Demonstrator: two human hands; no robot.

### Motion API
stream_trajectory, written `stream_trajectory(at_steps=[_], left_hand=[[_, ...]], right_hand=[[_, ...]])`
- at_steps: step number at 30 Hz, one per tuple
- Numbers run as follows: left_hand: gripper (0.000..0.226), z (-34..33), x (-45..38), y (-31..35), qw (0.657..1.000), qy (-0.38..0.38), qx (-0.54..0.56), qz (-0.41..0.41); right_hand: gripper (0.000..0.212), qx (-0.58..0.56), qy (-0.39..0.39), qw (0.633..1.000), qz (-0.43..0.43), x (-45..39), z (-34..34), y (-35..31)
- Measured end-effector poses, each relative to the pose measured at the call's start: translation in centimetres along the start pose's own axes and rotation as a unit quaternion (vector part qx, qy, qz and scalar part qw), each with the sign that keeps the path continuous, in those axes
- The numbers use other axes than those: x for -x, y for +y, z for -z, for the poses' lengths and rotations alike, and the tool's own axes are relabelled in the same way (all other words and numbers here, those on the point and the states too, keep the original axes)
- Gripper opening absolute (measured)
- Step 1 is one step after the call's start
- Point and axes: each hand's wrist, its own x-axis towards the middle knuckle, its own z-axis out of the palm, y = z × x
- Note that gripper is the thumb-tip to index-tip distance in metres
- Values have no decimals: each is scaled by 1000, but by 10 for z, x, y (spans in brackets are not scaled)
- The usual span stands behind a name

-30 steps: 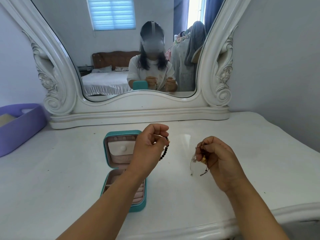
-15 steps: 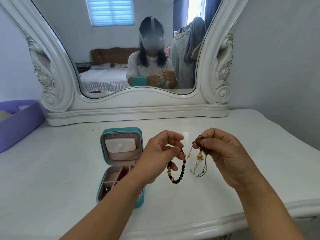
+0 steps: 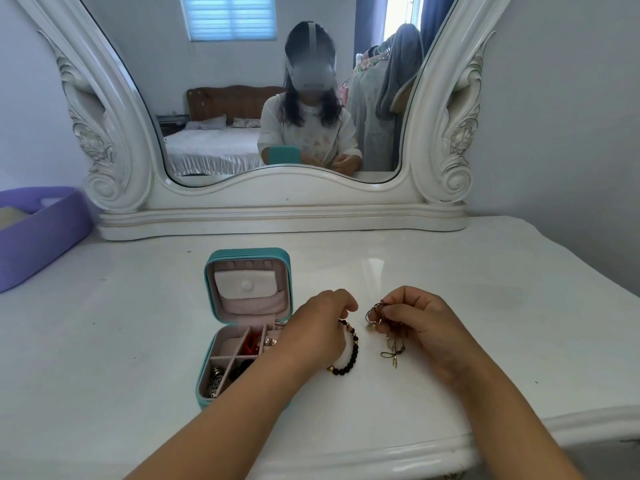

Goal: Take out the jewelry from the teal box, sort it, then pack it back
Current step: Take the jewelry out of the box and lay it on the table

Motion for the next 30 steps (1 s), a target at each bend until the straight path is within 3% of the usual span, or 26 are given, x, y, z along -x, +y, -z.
stream_trajectory(at_steps=[5,8,12,19,25,30], left_hand=[[42,-1,0,-3,1000,6,-20,-10],[37,-3,-1,-3,999,6,-29,-11],[36,-3,-2,-2,999,3,-46,-17],[35,-11,-7,7,997,-12,-68,-45],[28,-18,-12,18,988,-43,-138,-54],[30,-19,-11,18,989,-36,-135,-55]], right_hand=[[20,32,4,999,-8,-2,1,1],[21,42,19,999,13,0,2,0],[7,23,31,998,55,1,8,-5],[8,-2,55,993,106,11,32,-24],[17,54,59,996,50,19,50,-19],[11,130,84,988,-22,13,55,-1]])
